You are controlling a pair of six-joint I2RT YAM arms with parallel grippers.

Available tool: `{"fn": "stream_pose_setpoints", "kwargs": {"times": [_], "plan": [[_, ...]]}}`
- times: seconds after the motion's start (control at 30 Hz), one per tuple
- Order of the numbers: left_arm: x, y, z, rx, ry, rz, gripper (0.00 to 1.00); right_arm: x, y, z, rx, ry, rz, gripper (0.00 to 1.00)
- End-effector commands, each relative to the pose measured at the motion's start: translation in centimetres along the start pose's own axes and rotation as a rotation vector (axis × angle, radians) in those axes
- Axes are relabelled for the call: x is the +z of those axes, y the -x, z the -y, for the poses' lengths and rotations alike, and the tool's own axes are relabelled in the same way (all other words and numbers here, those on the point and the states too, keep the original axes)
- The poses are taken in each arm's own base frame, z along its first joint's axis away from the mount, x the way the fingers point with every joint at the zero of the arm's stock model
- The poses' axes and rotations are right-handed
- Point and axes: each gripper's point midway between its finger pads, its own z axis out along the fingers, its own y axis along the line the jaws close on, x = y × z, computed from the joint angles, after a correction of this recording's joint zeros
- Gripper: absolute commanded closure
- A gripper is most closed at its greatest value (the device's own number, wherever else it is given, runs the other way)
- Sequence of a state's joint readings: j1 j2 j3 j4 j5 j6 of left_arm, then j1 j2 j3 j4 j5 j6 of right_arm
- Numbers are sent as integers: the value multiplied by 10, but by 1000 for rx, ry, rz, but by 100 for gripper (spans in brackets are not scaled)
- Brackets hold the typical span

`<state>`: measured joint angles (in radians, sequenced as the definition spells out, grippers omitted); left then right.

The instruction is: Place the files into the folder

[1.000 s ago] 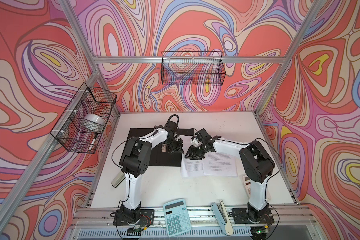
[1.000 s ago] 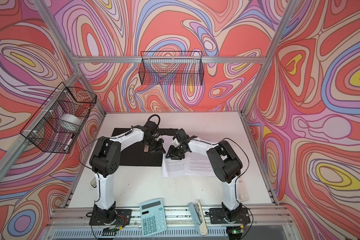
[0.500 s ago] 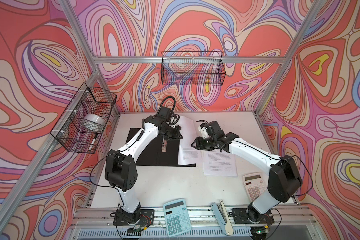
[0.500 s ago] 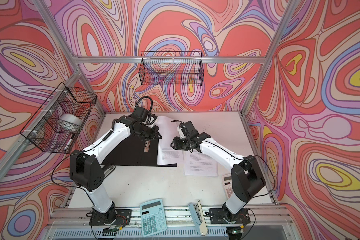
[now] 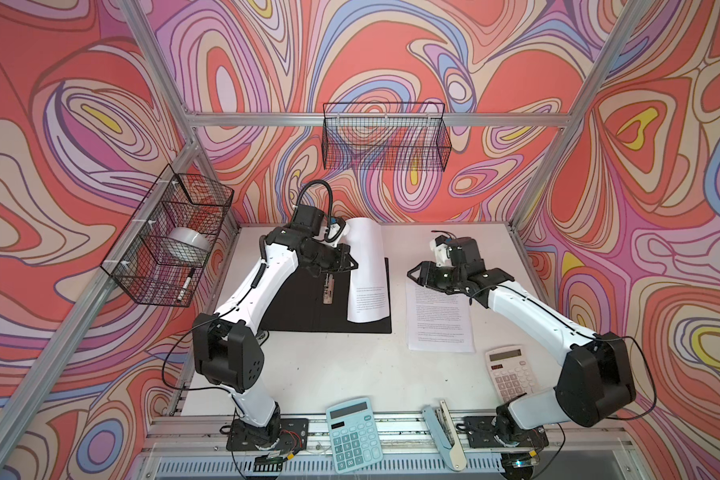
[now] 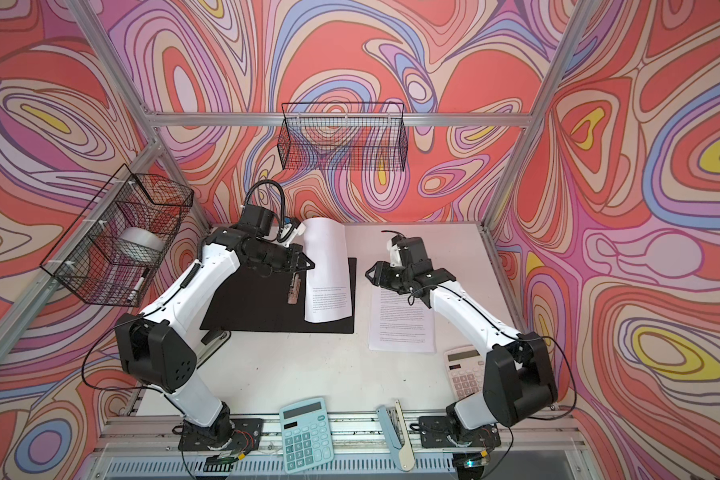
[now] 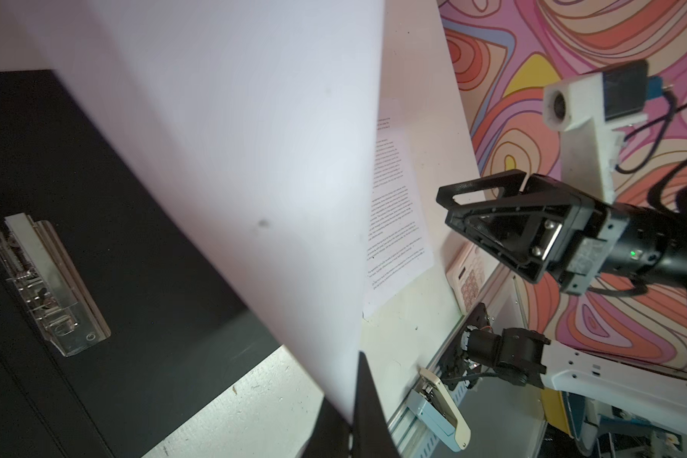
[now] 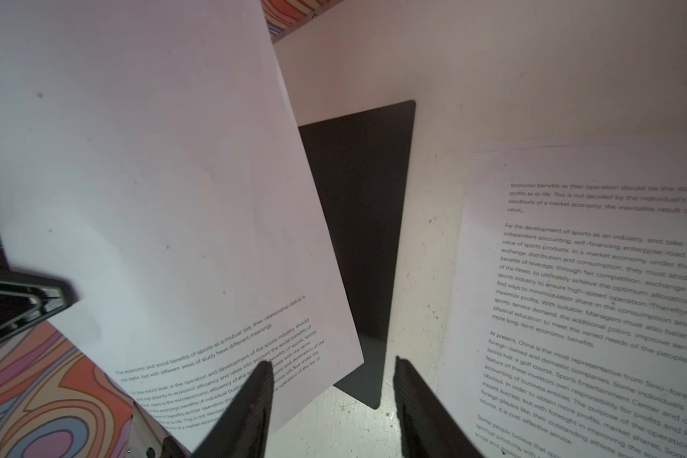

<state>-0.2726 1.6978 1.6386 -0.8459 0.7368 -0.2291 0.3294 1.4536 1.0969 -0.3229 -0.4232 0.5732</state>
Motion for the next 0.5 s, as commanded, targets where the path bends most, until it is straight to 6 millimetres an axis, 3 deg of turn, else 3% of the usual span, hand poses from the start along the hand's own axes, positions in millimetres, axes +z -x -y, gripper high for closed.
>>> {"fn": "stream_pose_setpoints", "kwargs": {"times": [0.0,0.3,0.47], "plan": [[-9,-6,23,-37,-197,-41,100,-4,0,-31,-8,224,-30,47],[-22,5,47,-141,-450,-85,100,-2,2,-38,72,446,-46,46],[-27,15,46,-139,-383,-36,100,-2,1,-36,89,451,-40,46]]}}
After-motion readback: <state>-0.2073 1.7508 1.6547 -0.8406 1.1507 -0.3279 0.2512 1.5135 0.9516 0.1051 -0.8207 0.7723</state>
